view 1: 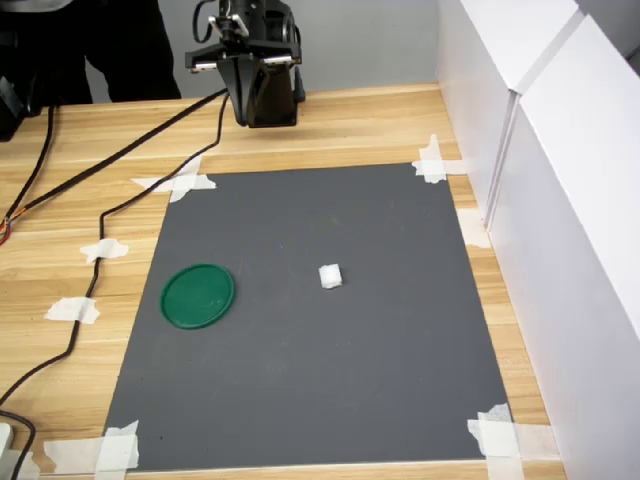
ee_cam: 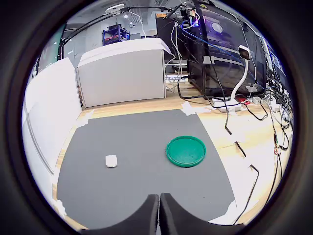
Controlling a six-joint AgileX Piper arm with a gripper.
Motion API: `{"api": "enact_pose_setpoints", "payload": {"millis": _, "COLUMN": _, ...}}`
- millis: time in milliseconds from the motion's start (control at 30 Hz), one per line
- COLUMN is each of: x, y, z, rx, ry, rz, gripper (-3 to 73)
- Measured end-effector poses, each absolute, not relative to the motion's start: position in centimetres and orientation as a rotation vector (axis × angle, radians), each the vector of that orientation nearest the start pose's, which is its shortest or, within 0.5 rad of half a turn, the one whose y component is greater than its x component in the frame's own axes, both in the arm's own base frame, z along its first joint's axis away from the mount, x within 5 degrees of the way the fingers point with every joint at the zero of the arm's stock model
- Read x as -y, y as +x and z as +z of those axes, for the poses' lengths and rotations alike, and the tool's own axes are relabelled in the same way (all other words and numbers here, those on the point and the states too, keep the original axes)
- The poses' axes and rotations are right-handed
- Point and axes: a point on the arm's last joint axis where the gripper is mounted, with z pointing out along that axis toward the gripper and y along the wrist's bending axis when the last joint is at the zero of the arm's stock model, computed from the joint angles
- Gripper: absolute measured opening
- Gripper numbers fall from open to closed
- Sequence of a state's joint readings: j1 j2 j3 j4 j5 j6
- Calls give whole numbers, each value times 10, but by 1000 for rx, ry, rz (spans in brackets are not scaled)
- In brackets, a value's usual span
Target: Grasp a white terminal and put it on the green lid.
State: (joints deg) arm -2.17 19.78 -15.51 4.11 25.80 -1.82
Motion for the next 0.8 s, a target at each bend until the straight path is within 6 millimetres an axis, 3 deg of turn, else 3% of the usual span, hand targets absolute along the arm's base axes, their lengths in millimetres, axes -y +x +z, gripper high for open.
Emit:
{"api": "enact_pose_setpoints", "payload": {"millis": 367, "x": 5, "y": 114, "z": 290, "rx": -2346, "ry": -41, "rz": -62, "gripper": -16}}
{"api": "enact_pose_setpoints", "payload": {"millis": 533, "x": 4, "y": 145, "z": 303, "rx": -2429, "ry": -61, "rz": -31, "gripper": -16}}
{"api": "enact_pose_setpoints", "payload": {"millis": 800, "x": 4, "y": 203, "z": 303, "rx": -2623, "ry": -200, "rz": -24, "gripper": -1}}
